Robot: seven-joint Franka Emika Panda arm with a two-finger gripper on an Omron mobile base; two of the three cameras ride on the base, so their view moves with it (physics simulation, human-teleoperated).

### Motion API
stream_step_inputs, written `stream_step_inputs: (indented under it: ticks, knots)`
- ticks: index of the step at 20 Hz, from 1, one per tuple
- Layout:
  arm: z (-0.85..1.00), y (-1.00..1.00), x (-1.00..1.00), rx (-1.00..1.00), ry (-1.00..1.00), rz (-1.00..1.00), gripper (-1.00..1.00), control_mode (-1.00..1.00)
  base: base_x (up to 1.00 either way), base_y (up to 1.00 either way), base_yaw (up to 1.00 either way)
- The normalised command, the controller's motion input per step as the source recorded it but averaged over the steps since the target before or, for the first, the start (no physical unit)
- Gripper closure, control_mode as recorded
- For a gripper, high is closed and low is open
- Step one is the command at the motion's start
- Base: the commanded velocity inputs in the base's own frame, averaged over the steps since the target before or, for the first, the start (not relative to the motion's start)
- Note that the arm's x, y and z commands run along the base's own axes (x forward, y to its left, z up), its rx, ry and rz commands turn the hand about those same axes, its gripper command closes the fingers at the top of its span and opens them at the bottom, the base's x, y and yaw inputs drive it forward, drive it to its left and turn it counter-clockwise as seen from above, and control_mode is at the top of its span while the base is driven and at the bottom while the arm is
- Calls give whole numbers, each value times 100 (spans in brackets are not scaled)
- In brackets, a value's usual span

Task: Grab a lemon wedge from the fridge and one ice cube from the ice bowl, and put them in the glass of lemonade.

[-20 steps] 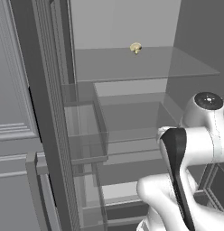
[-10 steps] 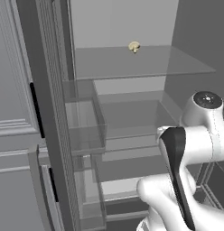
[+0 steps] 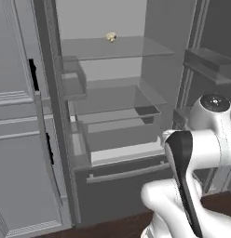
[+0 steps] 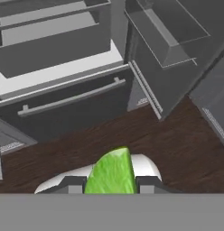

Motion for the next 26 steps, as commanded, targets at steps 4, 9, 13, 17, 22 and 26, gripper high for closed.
stream_step_inputs:
  ticks: [4,9,13,17,22,26]
  knots:
    - [0,0,0,0,0,0,100,100,-88,0,-68]
    - [0,0,0,0,0,0,100,100,-46,-1,-79]
    - [0,0,0,0,0,0,100,100,2,-18,-81]
    - [0,0,0,0,0,0,100,100,23,-64,-63]
    - [0,0,0,0,0,0,100,100,94,-82,-6]
    - [0,0,0,0,0,0,100,100,89,-45,10]
